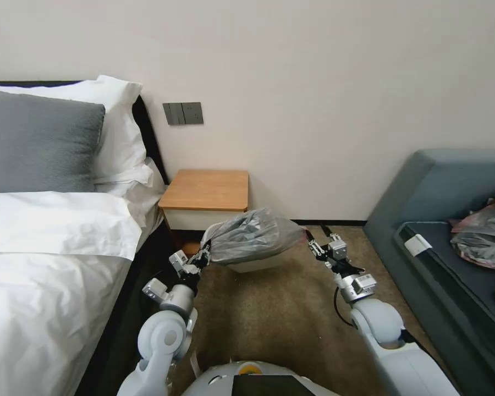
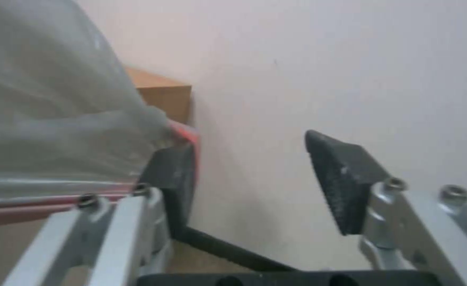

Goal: Pick up the garbage bag from the table and place it over the trash can.

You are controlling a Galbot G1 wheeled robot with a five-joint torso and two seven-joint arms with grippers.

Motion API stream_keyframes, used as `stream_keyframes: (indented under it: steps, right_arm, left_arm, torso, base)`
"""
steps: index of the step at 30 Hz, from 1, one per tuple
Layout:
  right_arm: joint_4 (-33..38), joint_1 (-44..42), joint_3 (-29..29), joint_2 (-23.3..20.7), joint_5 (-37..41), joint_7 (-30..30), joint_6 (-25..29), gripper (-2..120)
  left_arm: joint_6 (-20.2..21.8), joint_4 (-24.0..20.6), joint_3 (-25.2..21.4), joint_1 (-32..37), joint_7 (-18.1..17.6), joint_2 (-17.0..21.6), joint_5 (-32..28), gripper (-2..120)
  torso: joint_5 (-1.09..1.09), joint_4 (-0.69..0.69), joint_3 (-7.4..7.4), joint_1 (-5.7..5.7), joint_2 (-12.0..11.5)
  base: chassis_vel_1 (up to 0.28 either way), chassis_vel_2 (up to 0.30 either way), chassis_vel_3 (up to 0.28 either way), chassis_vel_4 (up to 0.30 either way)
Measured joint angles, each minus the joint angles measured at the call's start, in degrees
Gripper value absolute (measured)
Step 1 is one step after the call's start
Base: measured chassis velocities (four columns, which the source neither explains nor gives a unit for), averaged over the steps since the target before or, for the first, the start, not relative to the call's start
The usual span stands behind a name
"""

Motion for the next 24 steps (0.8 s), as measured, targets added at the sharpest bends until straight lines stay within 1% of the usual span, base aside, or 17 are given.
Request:
stream_keyframes:
  steps: [1, 2, 3, 6, 7, 9, 10, 11, 13, 17, 19, 24]
  right_arm:
    - [0.5, -0.6, 0.4, 0.0, -0.2, -0.4, -0.1, 63]
    - [0.6, -1.0, 0.7, -0.1, -0.3, -0.8, -0.2, 67]
    - [0.6, -1.0, 0.7, -0.1, -0.3, -0.8, -0.2, 67]
    - [0.7, -2.4, 1.8, 0.1, -0.6, -2.8, -0.2, 80]
    - [0.7, -2.4, 1.8, 0.1, -0.6, -2.8, -0.2, 80]
    - [0.7, -3.1, 2.8, 0.5, -2.4, -4.3, -0.6, 89]
    - [0.6, -3.4, 3.5, 0.7, -4.6, -5.4, -0.9, 94]
    - [0.6, -3.4, 3.5, 0.7, -4.6, -5.4, -0.9, 94]
    - [-0.4, -3.4, 4.2, 1.0, -8.1, -6.1, -1.0, 99]
    - [-1.6, -3.1, 4.3, 1.6, -9.5, -5.9, -1.0, 100]
    - [-1.5, -3.1, 4.5, 2.0, -9.6, -5.8, -1.0, 100]
    - [1.4, -3.0, 5.1, 2.7, -11.0, -4.4, -0.4, 100]
  left_arm:
    - [0.0, 0.2, 0.0, -0.2, -0.4, 0.1, 0.2, 10]
    - [0.0, 0.2, 0.0, -0.3, -0.6, 0.1, 0.2, 10]
    - [0.0, 0.2, 0.0, -0.3, -0.6, 0.1, 0.2, 10]
    - [0.0, 0.2, -0.2, -0.7, -1.2, -0.2, 0.2, 10]
    - [0.0, 0.2, -0.2, -0.7, -1.2, -0.2, 0.2, 10]
    - [0.0, -0.2, -0.4, -1.0, -1.6, -0.3, -0.5, 10]
    - [0.1, -0.6, -0.5, -1.1, -1.8, -0.3, -1.4, 10]
    - [0.1, -0.6, -0.5, -1.1, -1.8, -0.3, -1.4, 10]
    - [0.3, -1.5, -0.5, -1.1, -2.4, -0.6, -3.6, 10]
    - [0.5, -2.2, -0.6, -0.9, -2.8, -1.1, -5.4, 10]
    - [0.6, -2.2, -0.6, -0.8, -2.8, -1.2, -5.4, 10]
    - [0.6, -1.4, -0.6, -0.9, -2.9, -0.8, -3.5, 10]
  torso:
    - [0.0, -0.01, 0.0, 0.0, 0.0]
    - [0.0, 0.0, 0.0, 0.0, 0.0]
    - [0.0, 0.0, 0.0, 0.0, 0.0]
    - [0.01, 0.0, 0.0, 0.0, 0.0]
    - [0.01, 0.0, 0.0, 0.0, 0.0]
    - [0.01, -0.01, 0.0, 0.0, 0.0]
    - [0.0, -0.01, 0.0, 0.0, 0.0]
    - [0.0, -0.01, 0.0, 0.0, 0.0]
    - [0.0, -0.01, 0.0, 0.0, 0.0]
    - [0.01, 0.0, 0.0, 0.0, 0.0]
    - [0.01, 0.0, 0.0, 0.0, 0.0]
    - [-0.01, 0.0, 0.0, 0.0, 0.0]
  base:
    - [0.0, 0.0, 0.0, 0.0]
    - [0.0, 0.0, 0.0, 0.0]
    - [0.0, 0.0, 0.0, 0.0]
    - [0.0, 0.0, 0.0, 0.0]
    - [0.0, 0.0, 0.0, 0.0]
    - [0.0, 0.0, 0.0, 0.0]
    - [0.0, 0.0, 0.0, 0.0]
    - [0.0, 0.0, 0.0, 0.0]
    - [0.0, 0.0, 0.0, 0.0]
    - [0.0, 0.0, 0.0, 0.0]
    - [0.0, 0.0, 0.0, 0.0]
    - [0.0, 0.0, 0.0, 0.0]
